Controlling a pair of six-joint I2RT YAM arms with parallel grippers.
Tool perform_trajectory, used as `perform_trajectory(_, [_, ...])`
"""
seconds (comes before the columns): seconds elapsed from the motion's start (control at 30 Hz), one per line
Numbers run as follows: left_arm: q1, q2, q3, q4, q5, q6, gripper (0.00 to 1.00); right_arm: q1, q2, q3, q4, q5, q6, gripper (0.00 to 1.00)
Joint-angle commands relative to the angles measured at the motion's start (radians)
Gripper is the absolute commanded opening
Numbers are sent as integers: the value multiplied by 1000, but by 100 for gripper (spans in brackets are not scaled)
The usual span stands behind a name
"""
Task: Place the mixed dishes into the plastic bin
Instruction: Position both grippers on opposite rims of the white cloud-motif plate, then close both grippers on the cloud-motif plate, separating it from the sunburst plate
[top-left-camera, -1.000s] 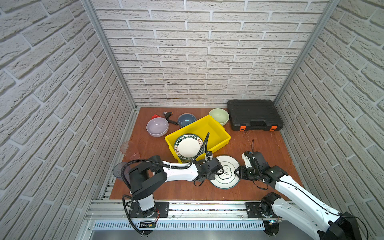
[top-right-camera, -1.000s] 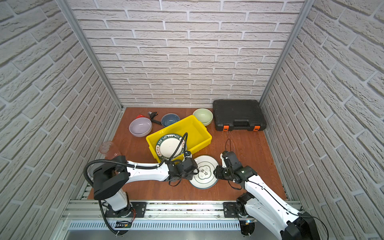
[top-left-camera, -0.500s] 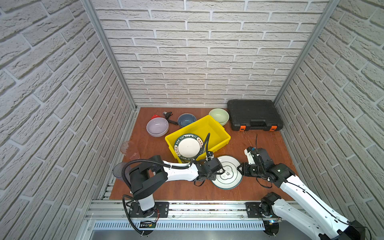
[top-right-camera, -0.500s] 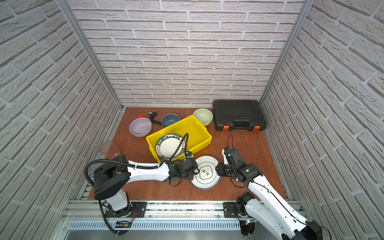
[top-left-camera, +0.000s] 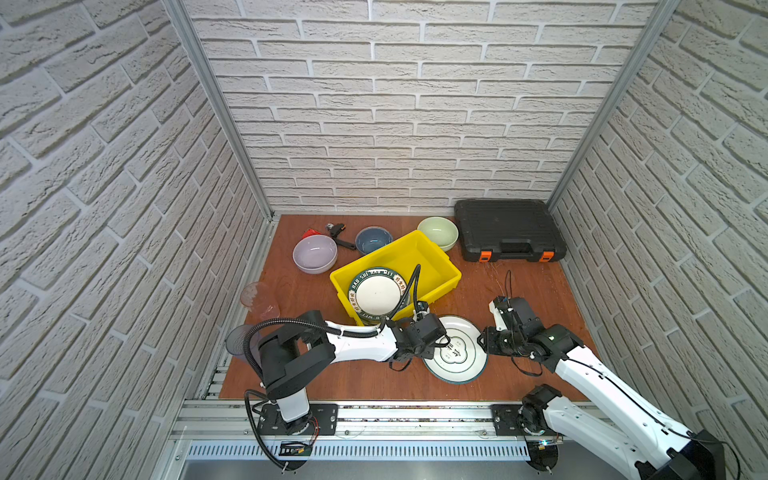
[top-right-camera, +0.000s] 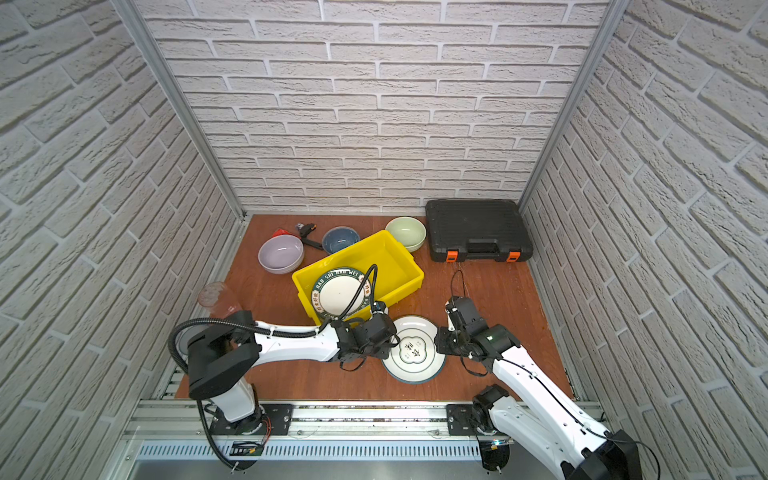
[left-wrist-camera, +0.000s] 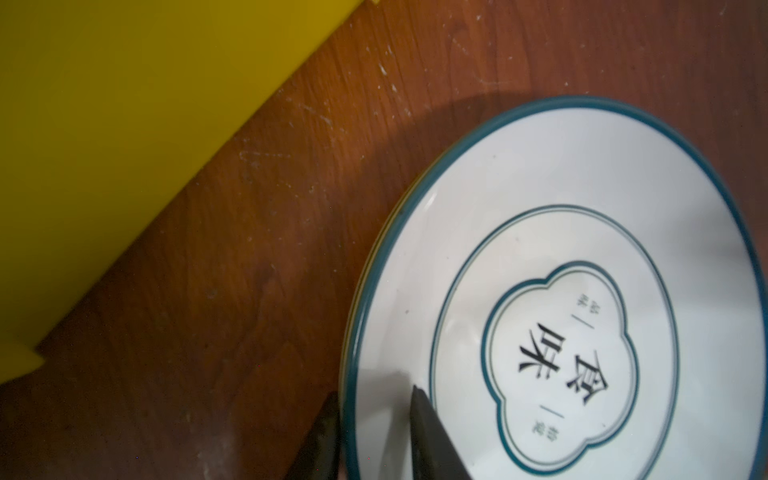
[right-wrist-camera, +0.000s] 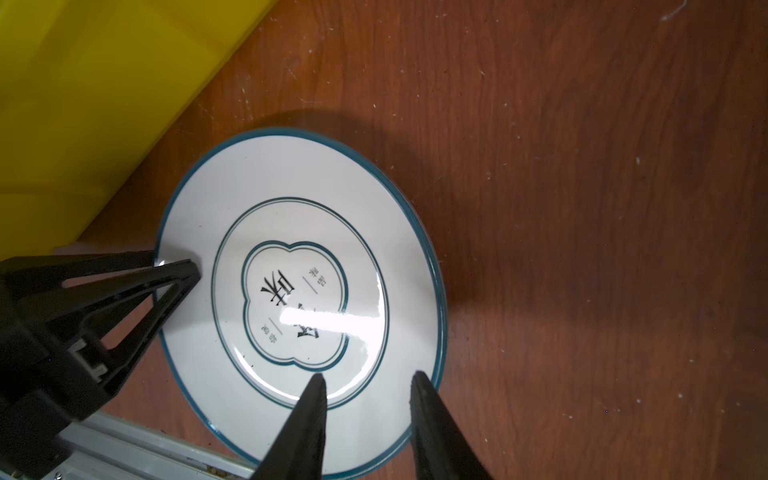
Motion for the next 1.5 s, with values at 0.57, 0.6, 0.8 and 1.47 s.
perform_trajectory(0.57, [8,-70,11,-162,-9,-30,28,5,7,-109,103,37,65,31])
perform_trajectory(0.6, [8,-70,11,-164,-10,-30,27,5,5,-112,104,35,67,31])
perform_trajectory(0.8, [12,-61,8,-160,-7,-31,19,4,-3,-123,115,32,70,29])
perform_trajectory(1.47, [26,-25,10,-155,7,-37,11,2,14,-123,123,49,66,28])
